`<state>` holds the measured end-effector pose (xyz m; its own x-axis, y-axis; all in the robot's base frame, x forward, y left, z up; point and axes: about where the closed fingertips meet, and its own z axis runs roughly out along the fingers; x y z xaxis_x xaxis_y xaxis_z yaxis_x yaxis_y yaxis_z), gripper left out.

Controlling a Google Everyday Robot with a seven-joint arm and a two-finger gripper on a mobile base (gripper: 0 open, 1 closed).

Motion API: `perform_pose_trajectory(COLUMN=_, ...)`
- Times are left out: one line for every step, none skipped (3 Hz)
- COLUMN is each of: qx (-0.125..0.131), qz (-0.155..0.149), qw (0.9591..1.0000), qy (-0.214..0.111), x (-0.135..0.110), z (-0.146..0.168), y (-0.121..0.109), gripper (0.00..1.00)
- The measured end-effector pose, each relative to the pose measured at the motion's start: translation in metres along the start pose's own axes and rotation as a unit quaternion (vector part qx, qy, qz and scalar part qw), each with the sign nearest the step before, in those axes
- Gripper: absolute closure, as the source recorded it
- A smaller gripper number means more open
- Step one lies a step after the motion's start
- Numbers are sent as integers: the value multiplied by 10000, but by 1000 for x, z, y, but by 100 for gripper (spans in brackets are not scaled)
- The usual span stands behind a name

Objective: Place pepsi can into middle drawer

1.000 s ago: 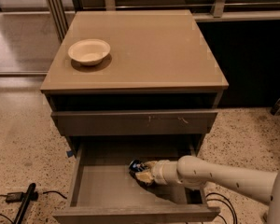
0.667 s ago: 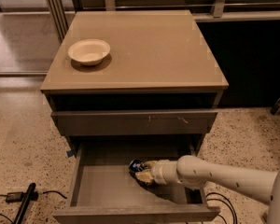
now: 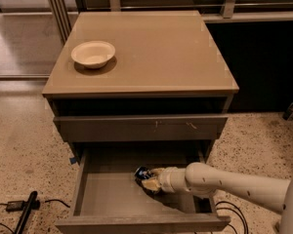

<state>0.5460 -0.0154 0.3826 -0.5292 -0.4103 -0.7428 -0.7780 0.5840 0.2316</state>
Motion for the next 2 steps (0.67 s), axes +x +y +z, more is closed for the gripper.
perform_pose_trajectory(qx=-1, qz=0, qw=10000, qy=0, x=0, z=0, y=0, gripper=20)
perform_pose_trajectory(qx=-1, qz=0, qw=10000, qy=0, x=0, z=0, y=0, gripper=0)
